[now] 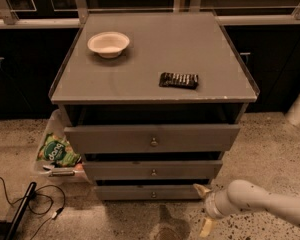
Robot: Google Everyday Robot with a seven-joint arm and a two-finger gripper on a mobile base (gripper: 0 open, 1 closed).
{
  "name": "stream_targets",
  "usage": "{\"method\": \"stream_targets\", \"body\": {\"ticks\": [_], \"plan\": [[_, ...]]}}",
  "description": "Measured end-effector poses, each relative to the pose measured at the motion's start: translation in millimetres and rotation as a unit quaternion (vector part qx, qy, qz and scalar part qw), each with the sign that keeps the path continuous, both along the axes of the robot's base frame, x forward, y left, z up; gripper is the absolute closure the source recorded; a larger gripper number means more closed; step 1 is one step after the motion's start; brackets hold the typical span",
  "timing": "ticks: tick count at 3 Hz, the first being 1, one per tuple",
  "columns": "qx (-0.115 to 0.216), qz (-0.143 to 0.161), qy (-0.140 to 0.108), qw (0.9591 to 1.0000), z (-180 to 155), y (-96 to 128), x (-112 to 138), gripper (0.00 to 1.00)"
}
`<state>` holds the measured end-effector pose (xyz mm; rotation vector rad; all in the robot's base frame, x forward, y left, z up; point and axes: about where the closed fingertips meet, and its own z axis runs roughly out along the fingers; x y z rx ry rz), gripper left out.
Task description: Open bottom drawer
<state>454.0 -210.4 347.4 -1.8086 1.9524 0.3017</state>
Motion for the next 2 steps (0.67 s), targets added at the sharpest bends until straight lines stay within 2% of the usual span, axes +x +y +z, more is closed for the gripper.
{"method": "stream_targets", "body": {"ticks": [1,2], "plan": [[0.018,-0.001,-0.035,0.9992,-35,-11,23,0.0],[0.014,-0.023,-0.031,0.9991,-64,-26,49,0.0]]}}
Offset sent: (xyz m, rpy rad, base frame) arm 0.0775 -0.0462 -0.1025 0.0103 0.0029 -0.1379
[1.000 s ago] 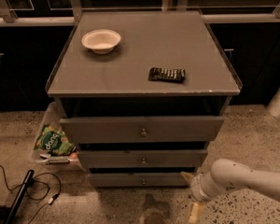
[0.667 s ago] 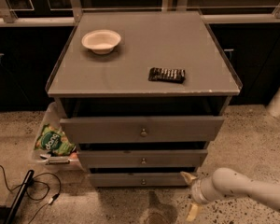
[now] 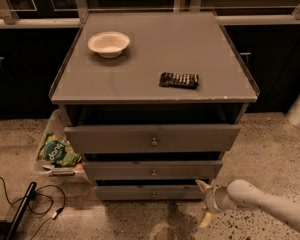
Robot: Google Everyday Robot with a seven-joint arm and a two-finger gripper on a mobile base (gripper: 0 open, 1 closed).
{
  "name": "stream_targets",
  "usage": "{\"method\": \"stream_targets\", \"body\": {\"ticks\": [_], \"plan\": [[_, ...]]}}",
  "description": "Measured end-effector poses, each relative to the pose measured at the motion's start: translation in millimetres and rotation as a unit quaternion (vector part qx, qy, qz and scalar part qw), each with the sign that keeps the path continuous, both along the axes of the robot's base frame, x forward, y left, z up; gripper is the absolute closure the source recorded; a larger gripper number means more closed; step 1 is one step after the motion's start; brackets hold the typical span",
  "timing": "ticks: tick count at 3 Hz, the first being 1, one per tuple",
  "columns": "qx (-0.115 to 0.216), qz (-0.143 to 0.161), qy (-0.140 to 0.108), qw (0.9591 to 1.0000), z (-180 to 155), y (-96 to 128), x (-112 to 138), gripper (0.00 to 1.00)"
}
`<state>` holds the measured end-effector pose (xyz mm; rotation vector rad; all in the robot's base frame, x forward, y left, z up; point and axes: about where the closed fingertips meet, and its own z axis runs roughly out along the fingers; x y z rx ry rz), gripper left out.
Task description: Open bottom drawer
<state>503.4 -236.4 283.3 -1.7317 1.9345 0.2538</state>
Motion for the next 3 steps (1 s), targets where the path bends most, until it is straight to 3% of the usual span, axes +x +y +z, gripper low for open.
{"method": "stream_targets", "body": {"ticks": [1,3], "plan": [[0.0,0.0,0.0,1.0,0,0,0,0.0],[0.01,0.027,-0.005,0.9996,-46,16,9,0.0]]}}
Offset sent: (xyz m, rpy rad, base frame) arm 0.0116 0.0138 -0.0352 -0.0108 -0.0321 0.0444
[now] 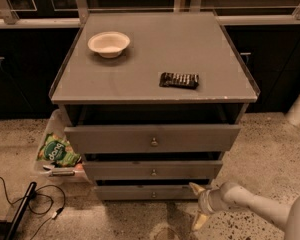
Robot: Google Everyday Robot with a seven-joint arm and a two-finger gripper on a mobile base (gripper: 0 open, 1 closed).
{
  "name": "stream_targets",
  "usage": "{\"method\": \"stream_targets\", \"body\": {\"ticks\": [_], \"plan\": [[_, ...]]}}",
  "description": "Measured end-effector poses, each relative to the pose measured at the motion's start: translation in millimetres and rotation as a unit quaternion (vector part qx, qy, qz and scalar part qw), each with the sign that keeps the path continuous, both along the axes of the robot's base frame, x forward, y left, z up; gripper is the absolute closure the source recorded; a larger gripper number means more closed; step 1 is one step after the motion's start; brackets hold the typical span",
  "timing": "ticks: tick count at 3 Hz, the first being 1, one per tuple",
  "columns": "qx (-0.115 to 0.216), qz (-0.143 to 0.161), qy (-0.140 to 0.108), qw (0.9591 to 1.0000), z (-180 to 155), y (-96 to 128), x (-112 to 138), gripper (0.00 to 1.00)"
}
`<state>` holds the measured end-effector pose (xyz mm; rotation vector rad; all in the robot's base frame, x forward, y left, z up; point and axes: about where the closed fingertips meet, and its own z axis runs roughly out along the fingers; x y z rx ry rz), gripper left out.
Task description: Open bottom drawer
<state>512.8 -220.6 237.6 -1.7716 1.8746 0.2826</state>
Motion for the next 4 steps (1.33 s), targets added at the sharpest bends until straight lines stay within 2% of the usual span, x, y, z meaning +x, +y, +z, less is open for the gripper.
{"method": "stream_targets", "body": {"ticks": [2,3,4], "plan": [[0.009,0.021,-0.018,0.9996,-33,4,17,0.0],[0.009,0.035,-0.042,0.9985,-36,9,37,0.0],[0.012,0.061,-0.06,0.9963,-62,18,68,0.0]]}}
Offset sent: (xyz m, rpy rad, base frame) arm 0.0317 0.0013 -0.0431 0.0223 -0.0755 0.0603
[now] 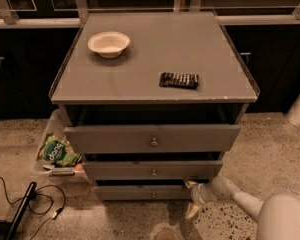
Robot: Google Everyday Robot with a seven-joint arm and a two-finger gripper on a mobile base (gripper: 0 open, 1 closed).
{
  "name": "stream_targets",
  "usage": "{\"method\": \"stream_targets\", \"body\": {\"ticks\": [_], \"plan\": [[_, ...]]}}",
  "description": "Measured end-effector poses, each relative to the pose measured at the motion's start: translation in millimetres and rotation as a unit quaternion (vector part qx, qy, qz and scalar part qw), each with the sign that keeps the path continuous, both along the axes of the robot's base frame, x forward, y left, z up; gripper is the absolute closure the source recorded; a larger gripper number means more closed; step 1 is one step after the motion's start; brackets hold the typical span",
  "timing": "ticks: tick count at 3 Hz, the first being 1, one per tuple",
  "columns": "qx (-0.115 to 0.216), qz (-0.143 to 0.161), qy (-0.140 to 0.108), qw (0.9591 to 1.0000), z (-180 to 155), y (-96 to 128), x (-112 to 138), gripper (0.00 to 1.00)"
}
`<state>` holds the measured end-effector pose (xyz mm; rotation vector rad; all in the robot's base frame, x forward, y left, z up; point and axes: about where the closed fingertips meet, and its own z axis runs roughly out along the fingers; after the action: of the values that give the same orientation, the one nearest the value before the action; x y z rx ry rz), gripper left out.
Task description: Open bottom drawer
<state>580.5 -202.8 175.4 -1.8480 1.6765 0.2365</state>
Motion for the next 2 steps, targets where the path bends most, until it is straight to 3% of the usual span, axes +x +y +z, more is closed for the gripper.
{"method": "stream_targets", "body": {"ticks": [2], "plan": [[0.007,0.003,0.013,0.9999,-15.5,0.8,6.2,0.0]]}}
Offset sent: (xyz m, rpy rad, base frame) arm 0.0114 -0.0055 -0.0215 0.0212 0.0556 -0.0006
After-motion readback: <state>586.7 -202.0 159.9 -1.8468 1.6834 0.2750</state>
